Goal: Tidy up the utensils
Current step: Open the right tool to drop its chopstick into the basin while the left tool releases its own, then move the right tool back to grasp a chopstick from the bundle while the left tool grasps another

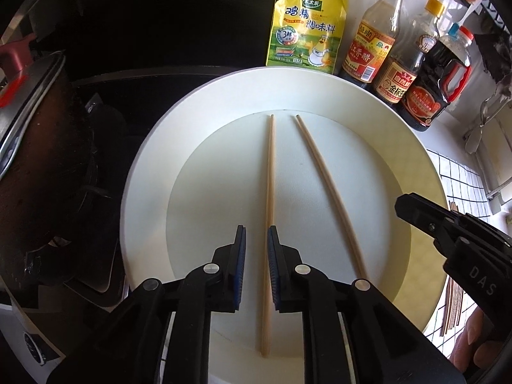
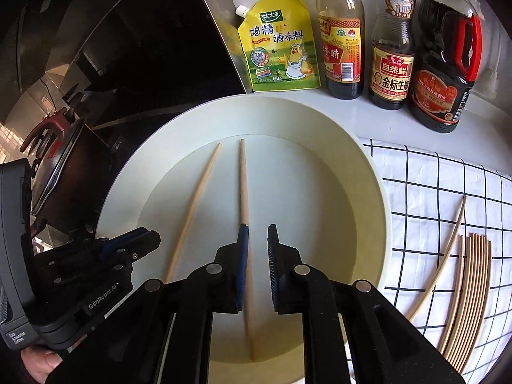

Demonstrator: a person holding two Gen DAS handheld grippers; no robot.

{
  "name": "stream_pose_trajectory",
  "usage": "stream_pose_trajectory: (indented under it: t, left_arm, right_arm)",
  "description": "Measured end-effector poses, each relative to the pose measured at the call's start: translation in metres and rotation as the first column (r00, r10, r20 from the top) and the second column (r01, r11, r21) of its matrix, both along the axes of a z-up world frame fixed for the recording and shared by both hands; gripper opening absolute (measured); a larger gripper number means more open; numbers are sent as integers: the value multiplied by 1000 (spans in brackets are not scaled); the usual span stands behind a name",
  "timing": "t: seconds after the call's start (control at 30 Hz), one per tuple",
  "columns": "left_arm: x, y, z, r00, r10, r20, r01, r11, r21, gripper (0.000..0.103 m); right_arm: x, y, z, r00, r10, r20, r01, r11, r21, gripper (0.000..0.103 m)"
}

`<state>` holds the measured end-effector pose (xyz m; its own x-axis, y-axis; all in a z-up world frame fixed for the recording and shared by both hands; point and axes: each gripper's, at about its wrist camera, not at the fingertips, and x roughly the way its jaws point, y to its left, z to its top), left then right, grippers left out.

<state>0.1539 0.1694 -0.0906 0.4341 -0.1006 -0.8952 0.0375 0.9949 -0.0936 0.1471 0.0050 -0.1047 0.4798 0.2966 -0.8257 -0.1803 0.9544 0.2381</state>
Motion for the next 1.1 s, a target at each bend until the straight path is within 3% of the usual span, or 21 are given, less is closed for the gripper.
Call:
stream_pose_trajectory:
  t: [0.43, 0.57, 0.8, 1.1]
  left_arm:
    - [-23, -11, 10, 1000, 8, 21, -8, 1000, -5, 24]
    - [-31, -17, 15, 999, 6, 36, -6, 1000, -8, 37]
    - [-51, -35, 33, 995, -1, 103, 2, 1000, -13, 73]
    - [-75, -80, 58, 976, -102, 193, 108, 994, -18, 78]
  right_arm:
    - [-52, -31, 23, 998, -14, 66, 15, 1000, -17, 30]
    - [-68, -46, 24, 997, -21, 74, 22, 1000, -16, 36]
    - [-99, -80, 24, 996, -59, 74, 60, 998, -18, 40]
    - [-136, -139, 24, 984, -156, 82, 159, 986, -43, 44]
